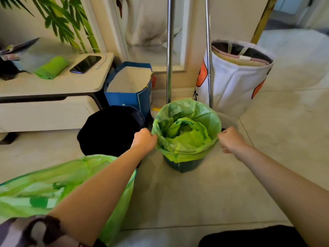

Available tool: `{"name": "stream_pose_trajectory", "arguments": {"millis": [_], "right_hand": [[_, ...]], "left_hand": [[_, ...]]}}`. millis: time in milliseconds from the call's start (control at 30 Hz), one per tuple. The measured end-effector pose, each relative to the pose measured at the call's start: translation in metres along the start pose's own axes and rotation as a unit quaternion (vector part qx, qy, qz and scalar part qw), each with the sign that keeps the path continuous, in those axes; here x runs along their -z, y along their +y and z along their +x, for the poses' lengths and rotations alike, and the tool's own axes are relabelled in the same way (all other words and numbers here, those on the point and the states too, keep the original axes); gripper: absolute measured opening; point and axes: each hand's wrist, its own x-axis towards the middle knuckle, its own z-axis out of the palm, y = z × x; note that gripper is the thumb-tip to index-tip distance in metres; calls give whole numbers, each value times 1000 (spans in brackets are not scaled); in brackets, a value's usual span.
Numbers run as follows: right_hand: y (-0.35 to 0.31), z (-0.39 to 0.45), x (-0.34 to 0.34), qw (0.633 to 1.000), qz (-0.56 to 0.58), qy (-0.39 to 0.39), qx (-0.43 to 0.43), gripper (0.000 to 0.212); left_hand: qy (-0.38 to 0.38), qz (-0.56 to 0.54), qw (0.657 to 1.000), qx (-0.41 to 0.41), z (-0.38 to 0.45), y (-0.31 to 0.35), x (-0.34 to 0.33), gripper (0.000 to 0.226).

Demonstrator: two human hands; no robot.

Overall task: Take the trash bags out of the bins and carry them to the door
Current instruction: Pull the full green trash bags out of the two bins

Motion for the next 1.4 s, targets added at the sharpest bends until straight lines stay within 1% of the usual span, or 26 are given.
{"name": "stream_pose_trajectory", "arguments": {"millis": [33, 100, 167, 200, 267, 300, 333, 367, 467, 533, 633, 700, 767, 867, 933, 1000, 1067, 1167, 1233, 1300, 1333, 1367, 1400], "right_hand": [[2, 0, 0, 998, 38, -10, -44, 35], [5, 0, 0, 986, 101, -63, -120, 41], [7, 1, -2, 966, 148, -122, -175, 47], [8, 2, -4, 955, 181, -138, -189, 50], [8, 7, -6, 934, 253, -147, -202, 50], [7, 7, -7, 927, 278, -149, -204, 41], [5, 7, -7, 921, 293, -151, -206, 27], [5, 6, -8, 917, 305, -149, -208, 18], [3, 10, -11, 912, 328, -129, -210, 9], [0, 12, -13, 912, 340, -116, -199, 18], [-8, 14, -15, 926, 335, -57, -164, 21], [-12, 15, -13, 937, 327, -2, -123, 18], [-16, 15, -8, 942, 329, 31, -65, 15], [-21, 12, 1, 936, 350, 29, 5, 17], [-21, 8, 4, 935, 352, 26, 34, 24], [-20, 4, 7, 939, 338, 37, 58, 28], [-20, 1, 12, 938, 336, 63, 59, 30], [-16, 2, 20, 935, 339, 99, 17, 30], [-10, 6, 22, 940, 322, 110, -18, 25], [-3, 8, 23, 949, 291, 114, -51, 22], [1, 9, 23, 954, 272, 107, -66, 27], [5, 8, 24, 961, 251, 87, -79, 31], [7, 5, 25, 969, 225, 57, -88, 31]], "left_hand": [[0, -8, 1000, 18, 5, -1, -6, 34], [0, -43, 997, 60, 12, -1, -14, 38], [-17, -122, 985, 117, 16, 0, -19, 39], [-31, -178, 973, 146, 18, 0, -22, 39], [-61, -292, 935, 193, 20, 0, -26, 34], [-70, -339, 915, 207, 21, 1, -27, 32], [-71, -376, 899, 215, 22, 2, -27, 30], [-65, -401, 887, 218, 24, 4, -27, 29], [-38, -439, 871, 218, 26, 7, -25, 21], [-26, -458, 861, 221, 27, 8, -23, 18], [-3, -452, 870, 197, 28, 14, -15, 9], [10, -465, 871, 161, 27, 21, -8, 15], [12, -488, 863, 131, 26, 29, 1, 19], [7, -508, 856, 92, 24, 34, 15, 19], [13, -499, 865, 60, 23, 32, 22, 15], [31, -470, 881, 42, 22, 27, 27, 5], [65, -434, 897, 47, 21, 20, 31, 13], [100, -413, 901, 86, 19, 10, 37, 18], [101, -396, 906, 111, 19, 2, 39, 15], [110, -347, 922, 129, 21, -5, 39, 4], [111, -305, 936, 135, 21, -8, 38, 15], [100, -270, 947, 139, 21, -11, 37, 25], [82, -249, 955, 140, 20, -14, 37, 33]]}}
